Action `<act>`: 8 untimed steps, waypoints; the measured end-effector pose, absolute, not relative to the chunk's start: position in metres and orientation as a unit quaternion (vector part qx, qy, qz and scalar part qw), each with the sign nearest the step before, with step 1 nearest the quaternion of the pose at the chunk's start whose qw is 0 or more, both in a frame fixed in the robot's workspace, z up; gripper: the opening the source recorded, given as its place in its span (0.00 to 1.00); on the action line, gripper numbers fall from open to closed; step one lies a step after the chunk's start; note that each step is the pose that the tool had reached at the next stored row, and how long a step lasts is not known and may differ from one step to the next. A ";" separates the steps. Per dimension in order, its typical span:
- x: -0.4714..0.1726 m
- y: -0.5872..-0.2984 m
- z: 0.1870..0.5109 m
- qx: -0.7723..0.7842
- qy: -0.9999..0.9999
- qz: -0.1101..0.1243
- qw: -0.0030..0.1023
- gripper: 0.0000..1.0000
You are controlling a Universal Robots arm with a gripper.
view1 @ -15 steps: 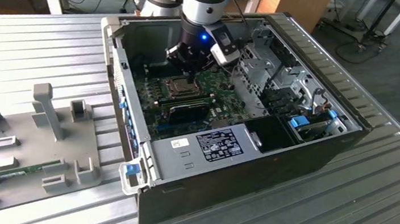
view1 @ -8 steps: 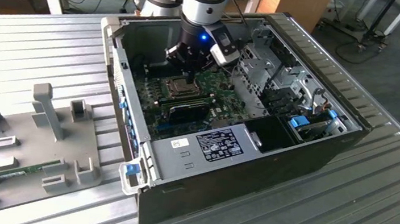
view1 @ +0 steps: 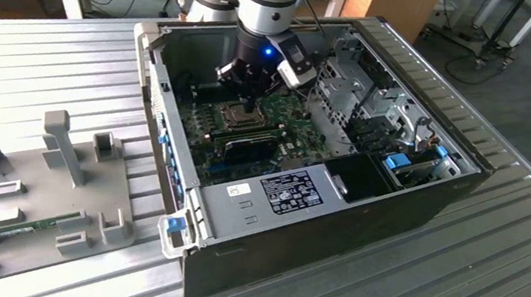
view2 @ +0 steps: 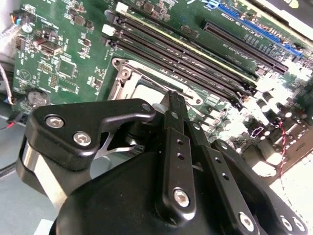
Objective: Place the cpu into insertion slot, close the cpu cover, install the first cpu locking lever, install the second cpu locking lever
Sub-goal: 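Install the second cpu locking lever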
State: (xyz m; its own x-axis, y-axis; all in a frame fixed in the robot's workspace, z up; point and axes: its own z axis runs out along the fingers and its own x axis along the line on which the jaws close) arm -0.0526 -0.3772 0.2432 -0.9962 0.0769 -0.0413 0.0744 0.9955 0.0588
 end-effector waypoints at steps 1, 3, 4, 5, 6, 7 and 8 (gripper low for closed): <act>-0.054 -0.377 0.243 0.037 0.999 0.029 0.022 0.11; -0.057 -0.377 0.242 0.036 0.999 0.028 0.022 0.11; -0.058 -0.377 0.242 0.036 0.999 0.028 0.022 0.11; -0.060 -0.377 0.241 0.035 0.999 0.028 0.022 0.11; -0.061 -0.377 0.241 0.035 0.999 0.028 0.022 0.11; -0.062 -0.377 0.240 0.035 0.999 0.028 0.022 0.11; -0.063 -0.377 0.239 0.034 0.999 0.028 0.022 0.11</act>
State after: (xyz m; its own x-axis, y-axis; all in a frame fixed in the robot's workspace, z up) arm -0.0630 -0.3772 0.2393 -0.9967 0.0696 -0.0413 0.0672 0.9961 0.0570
